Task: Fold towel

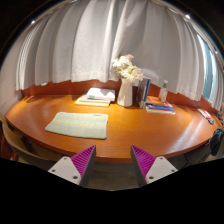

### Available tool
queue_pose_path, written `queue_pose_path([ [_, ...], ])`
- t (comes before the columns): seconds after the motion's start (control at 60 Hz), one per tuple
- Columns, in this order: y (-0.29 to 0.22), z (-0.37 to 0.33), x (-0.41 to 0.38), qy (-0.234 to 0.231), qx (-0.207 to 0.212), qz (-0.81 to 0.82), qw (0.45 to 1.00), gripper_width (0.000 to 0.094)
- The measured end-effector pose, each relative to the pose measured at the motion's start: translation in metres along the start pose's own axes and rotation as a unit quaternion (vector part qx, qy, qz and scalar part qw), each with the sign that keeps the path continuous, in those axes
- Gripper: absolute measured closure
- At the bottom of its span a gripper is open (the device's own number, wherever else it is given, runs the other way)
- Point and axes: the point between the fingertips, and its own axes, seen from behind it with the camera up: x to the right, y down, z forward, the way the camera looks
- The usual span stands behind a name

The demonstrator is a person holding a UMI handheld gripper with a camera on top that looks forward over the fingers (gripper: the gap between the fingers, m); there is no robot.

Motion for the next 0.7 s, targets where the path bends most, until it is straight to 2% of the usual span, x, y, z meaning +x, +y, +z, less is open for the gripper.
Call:
queue_pose_path([
  [0.133,0.022,0.053,-0.098,-0.054,-0.031,-0.013,0.998,0.0257],
  [0.2,0.025,0.086,-0.15,-0.08,-0.03,-0.012,0.996,0.0252],
  [0.3,0.009,0.123,-0.207,-0.114,-0.048,-0.017,0.992,0.025],
  [0.417,-0.011,0.191,-0.252,-0.115,-0.045,-0.041,0.991,0.025],
  [0.517,-0.02,0.235,-0.269,-0.121,-0.07,-0.058,0.988,0.0252],
  [0.583,-0.022,0.275,-0.28,-0.124,-0.071,-0.06,0.988,0.0254],
  [0.7,-0.017,0.315,-0.265,-0.113,-0.105,-0.077,0.985,0.0316],
])
